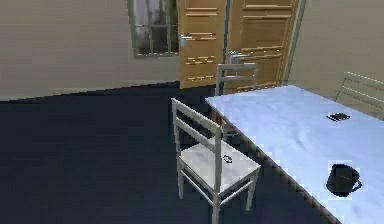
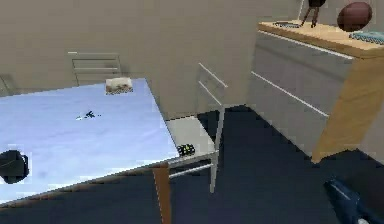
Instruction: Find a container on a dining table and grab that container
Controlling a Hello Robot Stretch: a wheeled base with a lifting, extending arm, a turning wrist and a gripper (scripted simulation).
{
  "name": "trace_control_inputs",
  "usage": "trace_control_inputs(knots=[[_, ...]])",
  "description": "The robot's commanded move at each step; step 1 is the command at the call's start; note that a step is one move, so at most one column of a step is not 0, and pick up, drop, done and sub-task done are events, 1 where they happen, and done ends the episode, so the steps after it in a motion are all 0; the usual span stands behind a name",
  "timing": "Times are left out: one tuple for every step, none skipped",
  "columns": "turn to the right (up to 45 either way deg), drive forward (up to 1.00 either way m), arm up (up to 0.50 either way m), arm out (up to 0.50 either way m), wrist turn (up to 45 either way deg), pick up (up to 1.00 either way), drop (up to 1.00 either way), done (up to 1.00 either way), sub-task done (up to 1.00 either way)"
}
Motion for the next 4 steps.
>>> trace_control_inputs(knots=[[45.0, 0.00, 0.00, 0.00, 0.0, 0.00, 0.00, 0.00, 0.00], [3.0, 0.00, 0.00, 0.00, 0.0, 0.00, 0.00, 0.00, 0.00], [0.0, 0.40, 0.00, 0.00, 0.0, 0.00, 0.00, 0.00, 0.00], [-45.0, 0.00, 0.00, 0.00, 0.0, 0.00, 0.00, 0.00, 0.00]])
